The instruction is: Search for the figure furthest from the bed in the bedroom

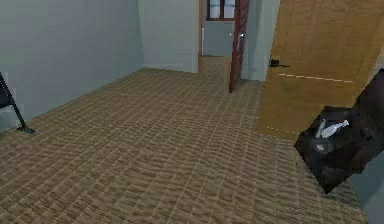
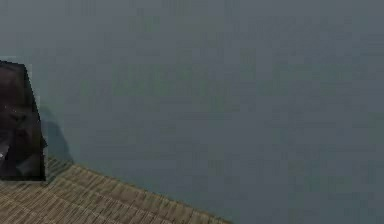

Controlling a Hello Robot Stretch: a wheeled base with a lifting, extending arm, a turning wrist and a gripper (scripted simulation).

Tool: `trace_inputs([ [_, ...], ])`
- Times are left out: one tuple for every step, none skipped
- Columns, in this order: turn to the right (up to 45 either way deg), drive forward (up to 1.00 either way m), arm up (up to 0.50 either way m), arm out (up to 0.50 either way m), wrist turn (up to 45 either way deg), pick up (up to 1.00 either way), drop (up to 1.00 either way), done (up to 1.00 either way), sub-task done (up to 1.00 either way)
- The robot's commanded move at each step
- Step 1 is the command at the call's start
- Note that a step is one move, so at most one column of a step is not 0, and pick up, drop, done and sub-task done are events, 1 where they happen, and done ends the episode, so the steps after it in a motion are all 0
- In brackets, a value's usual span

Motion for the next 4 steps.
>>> trace_inputs([
  [0.0, 1.00, 0.00, 0.00, 0.0, 0.00, 0.00, 0.00, 0.00],
  [3.0, 0.00, 0.00, 0.00, 0.0, 0.00, 0.00, 0.00, 0.00],
  [0.0, 1.00, 0.00, 0.00, 0.0, 0.00, 0.00, 0.00, 0.00],
  [27.0, 0.00, 0.00, 0.00, 0.0, 0.00, 0.00, 0.00, 0.00],
])
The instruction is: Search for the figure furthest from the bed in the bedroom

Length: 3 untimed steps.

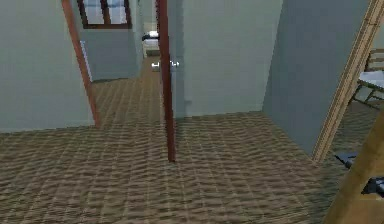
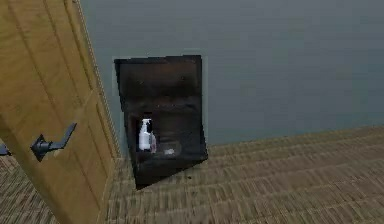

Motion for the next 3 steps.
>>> trace_inputs([
  [0.0, 0.75, 0.00, 0.00, 0.0, 0.00, 0.00, 0.00, 0.00],
  [3.0, 0.00, 0.00, 0.00, 0.0, 0.00, 0.00, 0.00, 0.00],
  [0.0, 0.20, 0.00, 0.00, 0.0, 0.00, 0.00, 0.00, 0.00],
])
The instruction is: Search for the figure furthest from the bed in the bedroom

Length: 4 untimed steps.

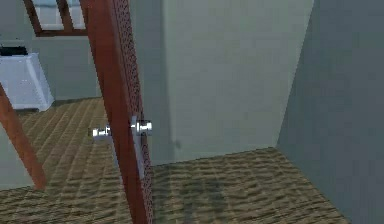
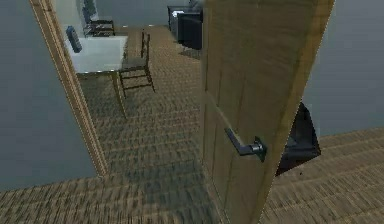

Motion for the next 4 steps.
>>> trace_inputs([
  [45.0, 0.00, 0.00, 0.00, 0.0, 0.00, 0.00, 0.00, 0.00],
  [33.0, 0.00, 0.00, 0.00, 0.0, 0.00, 0.00, 0.00, 0.00],
  [0.0, 0.85, 0.00, 0.00, 0.0, 0.00, 0.00, 0.00, 0.00],
  [6.0, 0.00, 0.00, 0.00, 0.0, 0.00, 0.00, 0.00, 0.00],
])
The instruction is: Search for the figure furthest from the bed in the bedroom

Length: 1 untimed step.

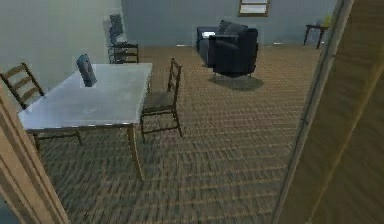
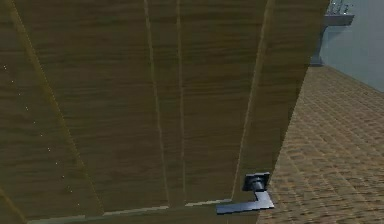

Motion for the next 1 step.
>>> trace_inputs([
  [0.0, 1.00, 0.00, 0.00, 0.0, 0.00, 0.00, 0.00, 0.00],
])
